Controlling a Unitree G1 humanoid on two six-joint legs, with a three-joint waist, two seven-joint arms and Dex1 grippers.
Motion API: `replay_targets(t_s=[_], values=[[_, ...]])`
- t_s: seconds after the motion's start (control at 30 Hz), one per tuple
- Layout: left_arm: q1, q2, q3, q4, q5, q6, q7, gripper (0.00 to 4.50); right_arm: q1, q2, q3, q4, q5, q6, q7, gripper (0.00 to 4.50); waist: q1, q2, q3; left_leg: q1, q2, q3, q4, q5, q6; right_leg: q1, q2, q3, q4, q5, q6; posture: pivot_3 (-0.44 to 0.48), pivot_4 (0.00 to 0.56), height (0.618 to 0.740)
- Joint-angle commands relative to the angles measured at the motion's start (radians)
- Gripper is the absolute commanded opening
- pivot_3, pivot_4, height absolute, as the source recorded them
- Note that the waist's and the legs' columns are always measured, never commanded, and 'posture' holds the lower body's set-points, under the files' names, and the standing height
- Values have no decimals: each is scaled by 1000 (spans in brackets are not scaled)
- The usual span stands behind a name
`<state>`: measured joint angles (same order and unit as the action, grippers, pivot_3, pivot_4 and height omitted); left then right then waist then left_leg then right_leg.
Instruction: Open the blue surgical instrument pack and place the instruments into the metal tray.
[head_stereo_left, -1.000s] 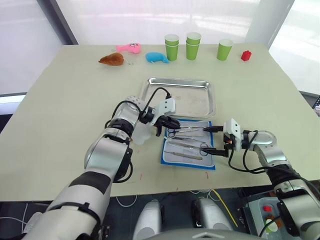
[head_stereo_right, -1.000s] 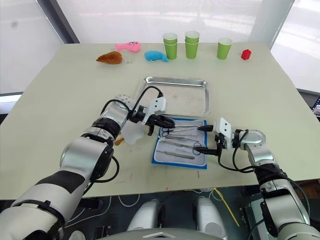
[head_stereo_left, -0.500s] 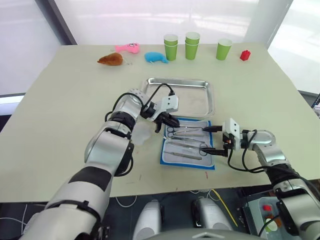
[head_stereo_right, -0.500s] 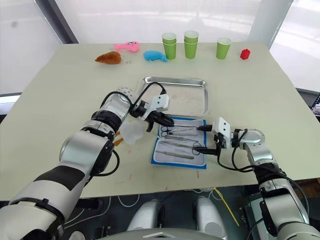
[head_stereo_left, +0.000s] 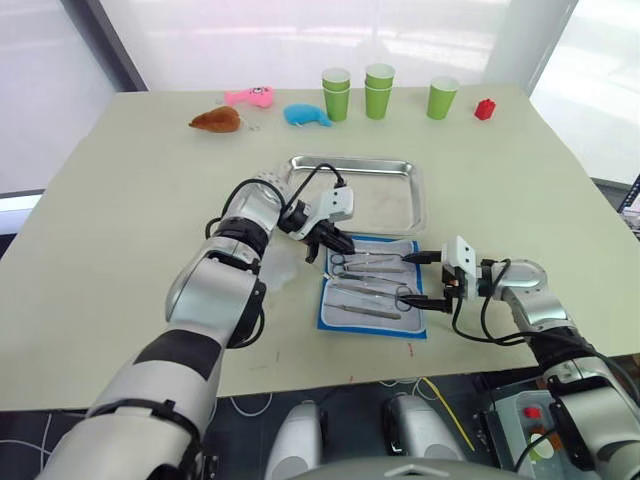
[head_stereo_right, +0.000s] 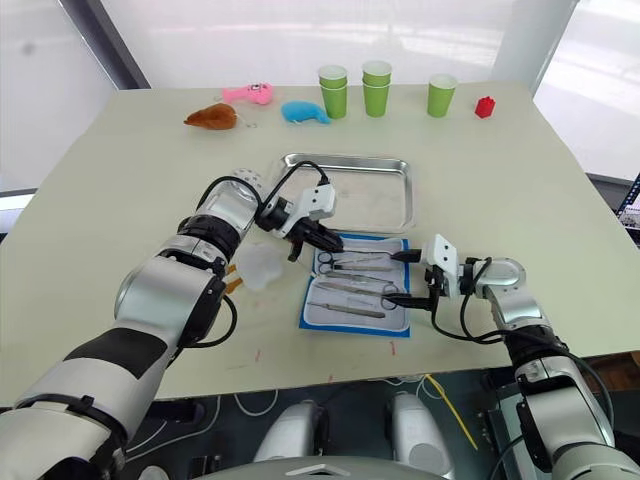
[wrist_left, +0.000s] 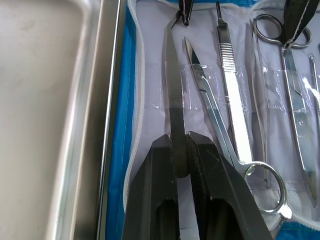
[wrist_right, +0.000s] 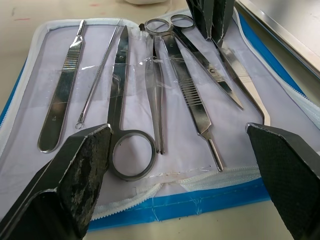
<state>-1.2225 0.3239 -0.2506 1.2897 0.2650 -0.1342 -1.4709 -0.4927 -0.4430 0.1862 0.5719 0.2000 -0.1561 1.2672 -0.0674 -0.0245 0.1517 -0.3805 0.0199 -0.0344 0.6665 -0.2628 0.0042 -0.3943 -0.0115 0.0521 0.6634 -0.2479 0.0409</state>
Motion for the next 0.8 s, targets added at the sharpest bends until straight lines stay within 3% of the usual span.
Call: replay_targets(t_s=[0.03,0.8], values=[[-33,33,-9,-25,8,9,-23,62,51,-4,82,80,-109,49,-14,4500,0,0,0,0,0,0,0,0,0,0,0,0,0,0,0,0,150,740],[-69,75,-8,-70,-1,51,-111,62,38,9,87,104,-115,43,-16,4500,-3,0,0,0,1,0,0,0,0,0,1,0,0,0,0,0,150,740]])
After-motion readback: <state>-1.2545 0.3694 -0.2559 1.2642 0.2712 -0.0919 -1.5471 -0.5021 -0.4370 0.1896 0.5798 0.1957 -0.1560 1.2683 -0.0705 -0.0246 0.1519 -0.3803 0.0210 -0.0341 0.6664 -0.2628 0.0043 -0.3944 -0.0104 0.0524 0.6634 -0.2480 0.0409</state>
